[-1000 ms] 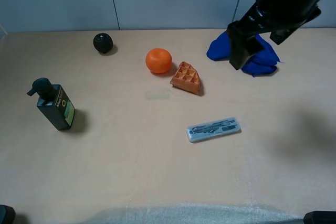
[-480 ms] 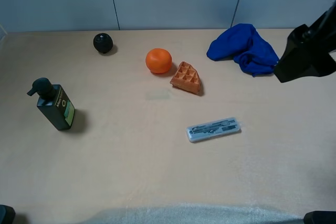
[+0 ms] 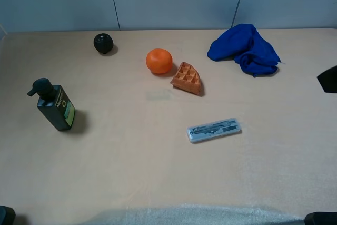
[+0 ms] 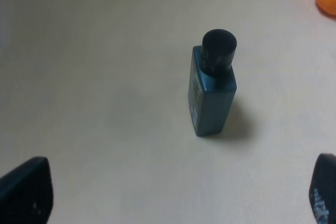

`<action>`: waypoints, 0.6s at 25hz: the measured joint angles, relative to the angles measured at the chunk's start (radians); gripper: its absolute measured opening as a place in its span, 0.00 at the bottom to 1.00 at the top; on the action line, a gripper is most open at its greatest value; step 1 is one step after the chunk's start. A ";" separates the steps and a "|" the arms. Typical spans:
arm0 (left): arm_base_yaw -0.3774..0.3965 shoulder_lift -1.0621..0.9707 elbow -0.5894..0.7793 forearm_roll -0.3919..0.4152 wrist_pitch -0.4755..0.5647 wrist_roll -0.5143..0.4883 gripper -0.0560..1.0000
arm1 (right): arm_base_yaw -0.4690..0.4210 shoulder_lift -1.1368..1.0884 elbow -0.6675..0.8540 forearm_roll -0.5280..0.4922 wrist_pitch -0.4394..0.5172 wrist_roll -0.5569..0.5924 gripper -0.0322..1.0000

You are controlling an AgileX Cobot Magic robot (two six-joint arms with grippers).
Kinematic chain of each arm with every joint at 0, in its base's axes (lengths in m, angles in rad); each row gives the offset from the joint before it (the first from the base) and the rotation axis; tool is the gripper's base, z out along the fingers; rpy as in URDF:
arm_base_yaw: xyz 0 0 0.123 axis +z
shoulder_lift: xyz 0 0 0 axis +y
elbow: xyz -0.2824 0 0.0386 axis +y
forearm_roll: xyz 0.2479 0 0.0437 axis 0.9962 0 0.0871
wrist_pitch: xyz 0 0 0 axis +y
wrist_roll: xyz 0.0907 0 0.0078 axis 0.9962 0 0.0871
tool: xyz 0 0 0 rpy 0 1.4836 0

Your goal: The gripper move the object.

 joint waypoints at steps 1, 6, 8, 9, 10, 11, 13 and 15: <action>0.000 0.000 0.000 0.000 0.000 0.000 0.99 | 0.000 -0.032 0.020 0.000 0.000 0.000 0.70; 0.000 0.000 0.000 0.000 0.000 0.000 0.99 | -0.078 -0.202 0.142 -0.001 -0.029 0.000 0.70; 0.000 0.000 0.000 0.000 0.000 0.000 0.99 | -0.137 -0.286 0.195 -0.001 -0.058 0.000 0.70; 0.000 0.000 0.000 0.000 0.000 0.000 0.99 | -0.170 -0.322 0.216 -0.001 -0.073 0.000 0.70; 0.000 0.000 0.000 0.000 0.000 0.000 0.99 | -0.196 -0.364 0.239 -0.001 -0.086 0.000 0.70; 0.000 0.000 0.000 0.000 0.000 0.000 0.99 | -0.225 -0.405 0.259 0.001 -0.098 0.000 0.70; 0.000 0.000 0.000 0.000 0.000 0.000 0.99 | -0.280 -0.476 0.292 0.016 -0.111 0.000 0.70; 0.000 0.000 0.000 0.000 0.000 0.000 0.99 | -0.327 -0.546 0.320 0.035 -0.112 0.000 0.70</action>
